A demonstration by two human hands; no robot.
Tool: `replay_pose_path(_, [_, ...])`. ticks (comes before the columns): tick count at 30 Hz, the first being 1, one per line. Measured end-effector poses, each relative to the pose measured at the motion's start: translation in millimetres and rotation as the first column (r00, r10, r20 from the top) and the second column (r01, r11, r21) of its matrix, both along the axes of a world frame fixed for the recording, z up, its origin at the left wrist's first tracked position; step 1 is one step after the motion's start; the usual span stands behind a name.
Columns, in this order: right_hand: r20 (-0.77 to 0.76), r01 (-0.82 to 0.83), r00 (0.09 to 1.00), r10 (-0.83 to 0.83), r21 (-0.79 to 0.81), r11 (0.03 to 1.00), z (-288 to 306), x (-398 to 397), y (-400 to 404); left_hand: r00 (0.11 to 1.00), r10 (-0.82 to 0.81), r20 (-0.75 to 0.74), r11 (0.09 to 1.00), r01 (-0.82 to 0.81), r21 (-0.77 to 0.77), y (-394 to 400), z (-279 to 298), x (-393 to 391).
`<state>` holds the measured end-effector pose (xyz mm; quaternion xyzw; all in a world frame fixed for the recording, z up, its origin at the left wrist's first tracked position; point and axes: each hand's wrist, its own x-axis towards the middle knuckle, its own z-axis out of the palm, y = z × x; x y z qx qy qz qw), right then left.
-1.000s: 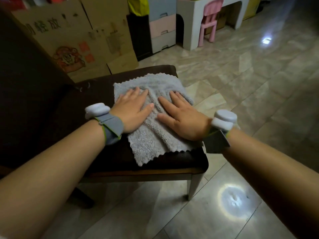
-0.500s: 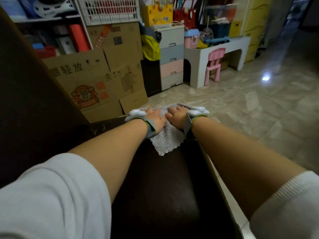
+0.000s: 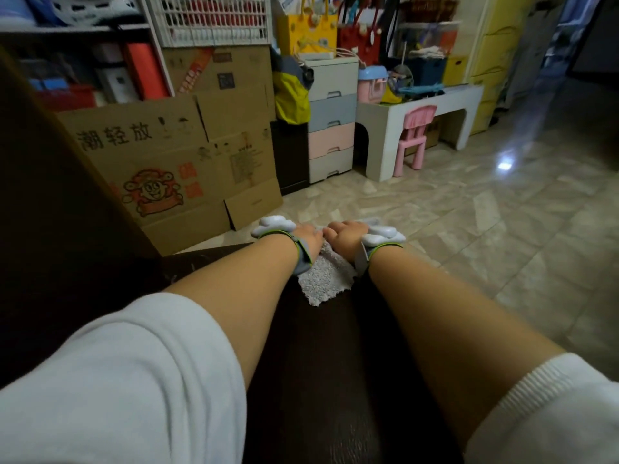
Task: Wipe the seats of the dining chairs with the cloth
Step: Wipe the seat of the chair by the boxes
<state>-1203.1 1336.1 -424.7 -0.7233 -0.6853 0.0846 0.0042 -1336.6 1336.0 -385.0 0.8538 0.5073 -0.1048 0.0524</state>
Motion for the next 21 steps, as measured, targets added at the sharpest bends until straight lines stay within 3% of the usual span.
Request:
replay_pose_path(5, [-0.048, 0.034, 0.998, -0.032, 0.046, 0.998, -4, -5, -29, 0.996, 0.068, 0.066, 0.989, -0.059, -0.133, -18, 0, -22])
replay_pose_path(13, [-0.174, 0.174, 0.973, -0.152, 0.116, 0.978, -8, -28, -88, 0.999, -0.021, 0.044, 0.999, 0.019, 0.044, -40, -23, -45])
replay_pose_path(17, [-0.036, 0.115, 0.993, -0.111, 0.133, 0.984, 2, -65, -141, 0.997, -0.013, 0.071, 0.997, 0.007, 0.080, -89, -29, -72])
replay_pose_path(21, [0.096, -0.010, 0.995, 0.007, 0.027, 1.000, 7, -96, -160, 0.992, -0.060, 0.115, 0.993, 0.048, 0.105, -132, -26, -118])
